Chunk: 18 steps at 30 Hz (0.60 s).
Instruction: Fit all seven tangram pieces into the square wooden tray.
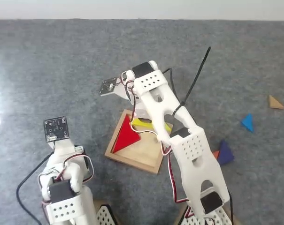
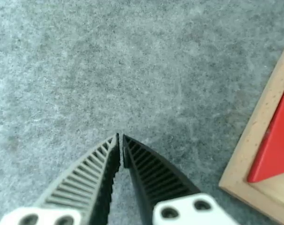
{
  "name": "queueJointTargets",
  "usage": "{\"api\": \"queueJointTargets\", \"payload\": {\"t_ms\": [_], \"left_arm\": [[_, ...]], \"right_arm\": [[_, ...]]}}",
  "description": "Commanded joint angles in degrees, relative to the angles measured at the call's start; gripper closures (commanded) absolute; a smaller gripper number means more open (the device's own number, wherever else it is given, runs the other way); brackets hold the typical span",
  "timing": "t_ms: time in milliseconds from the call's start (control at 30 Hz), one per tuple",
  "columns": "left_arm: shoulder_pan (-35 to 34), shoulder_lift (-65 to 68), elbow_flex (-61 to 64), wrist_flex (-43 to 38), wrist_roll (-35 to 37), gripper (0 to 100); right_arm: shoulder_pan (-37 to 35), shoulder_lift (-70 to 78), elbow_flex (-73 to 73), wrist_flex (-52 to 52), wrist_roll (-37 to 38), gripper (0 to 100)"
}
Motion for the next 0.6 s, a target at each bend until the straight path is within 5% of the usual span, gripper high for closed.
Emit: {"api": "queueJointTargets", "payload": {"t_ms": [0, 400, 567], "left_arm": [[-0.3, -1.0, -0.4, 0.4, -0.3, 99], [-0.3, -1.0, -0.4, 0.4, -0.3, 99], [-0.3, -1.0, -0.4, 0.4, -0.3, 99]], "right_arm": [[-1.3, 2.4, 1.3, 2.4, 1.0, 84.4], [-1.2, 2.2, 1.4, 2.5, 1.3, 94.1], [-0.2, -3.7, 1.4, 2.5, -4.2, 92.2]]}}
